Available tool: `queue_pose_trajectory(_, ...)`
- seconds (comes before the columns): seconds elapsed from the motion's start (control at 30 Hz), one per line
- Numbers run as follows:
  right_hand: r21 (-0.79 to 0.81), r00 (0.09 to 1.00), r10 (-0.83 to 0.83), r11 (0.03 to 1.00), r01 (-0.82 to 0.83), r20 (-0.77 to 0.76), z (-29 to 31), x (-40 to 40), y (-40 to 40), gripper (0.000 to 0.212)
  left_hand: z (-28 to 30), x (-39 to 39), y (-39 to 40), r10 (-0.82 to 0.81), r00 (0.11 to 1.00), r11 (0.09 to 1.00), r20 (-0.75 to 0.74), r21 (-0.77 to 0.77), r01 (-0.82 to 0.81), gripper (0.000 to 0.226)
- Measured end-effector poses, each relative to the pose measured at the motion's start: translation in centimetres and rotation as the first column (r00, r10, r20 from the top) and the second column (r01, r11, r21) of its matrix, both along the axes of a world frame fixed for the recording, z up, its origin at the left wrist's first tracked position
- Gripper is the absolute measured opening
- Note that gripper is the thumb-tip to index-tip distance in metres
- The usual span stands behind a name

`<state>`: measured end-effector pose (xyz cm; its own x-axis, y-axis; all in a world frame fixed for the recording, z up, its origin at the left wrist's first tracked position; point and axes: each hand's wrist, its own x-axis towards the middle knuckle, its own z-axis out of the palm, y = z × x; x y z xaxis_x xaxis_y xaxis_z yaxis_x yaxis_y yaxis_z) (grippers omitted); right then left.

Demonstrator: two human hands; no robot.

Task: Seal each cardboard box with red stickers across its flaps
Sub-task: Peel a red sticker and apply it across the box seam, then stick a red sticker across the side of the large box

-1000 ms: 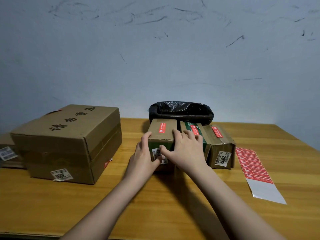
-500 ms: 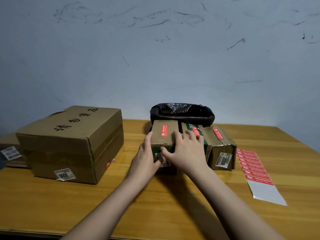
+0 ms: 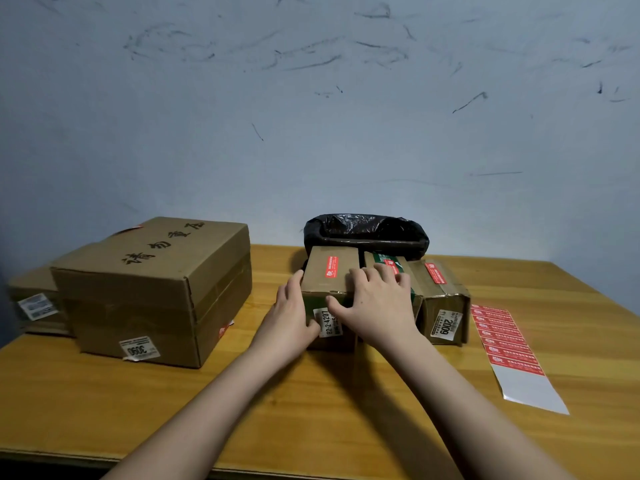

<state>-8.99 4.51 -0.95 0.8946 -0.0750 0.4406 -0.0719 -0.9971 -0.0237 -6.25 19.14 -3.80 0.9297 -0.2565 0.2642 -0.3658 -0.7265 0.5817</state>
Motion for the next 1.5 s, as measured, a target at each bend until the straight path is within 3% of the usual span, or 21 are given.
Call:
queue_pose_trajectory(0.1, -0.004, 1.0, 0.009, 1.0, -0.009, 0.022, 0.6, -0.2, -0.1, 0.064, 1.1, -0.4, 0.4, 0.022, 1.0, 0.999, 0.018, 0.046, -0.023, 0.075)
queue_pose_trajectory(0.27, 0.007, 0.992, 0.053, 0.998, -0.055, 0.111, 2.0, -1.1, 0.4, 0.049, 3.5, -0.8, 1.5, 0.104, 0.977, 0.986, 0.186, 0.106, -0.125, 0.058)
queue_pose_trajectory(0.5, 0.053, 0.974, 0.101, 0.992, -0.114, 0.2, 3.8, -2.0, 1.3, 0.04, 6.9, -2.6, 3.1, 0.128, 0.924, 0.981, 0.36, 0.089, -0.17, 0.031)
queue_pose_trajectory(0.77, 0.149, 0.954, 0.232, 0.954, -0.262, 0.188, 6.0, -1.2, 4.4, 0.035, 8.6, -3.9, 7.3, 0.25, 0.877, 0.945, 0.409, 0.092, -0.312, 0.043)
queue_pose_trajectory(0.93, 0.295, 0.935, 0.329, 0.887, -0.355, 0.135, 7.1, 0.7, 7.0, 0.035, 8.8, -2.9, 10.4, 0.371, 0.854, 0.91, 0.365, 0.039, -0.412, 0.056)
queue_pose_trajectory(1.17, 0.604, 0.877, 0.478, 0.685, -0.408, 0.05, 7.5, 4.4, 11.5, 0.042, 8.3, -0.7, 13.7, 0.539, 0.802, 0.84, 0.257, -0.087, -0.536, 0.069)
queue_pose_trajectory(1.27, 0.718, 0.864, 0.502, 0.584, -0.38, 0.048, 7.1, 6.6, 13.3, 0.051, 7.6, 0.5, 15.1, 0.608, 0.769, 0.794, 0.196, -0.175, -0.583, 0.074)
queue_pose_trajectory(1.5, 0.86, 0.92, 0.392, 0.476, -0.185, -0.02, 5.3, 12.1, 15.9, 0.071, 6.0, 2.5, 17.7, 0.724, 0.688, 0.665, 0.051, -0.318, -0.676, 0.082)
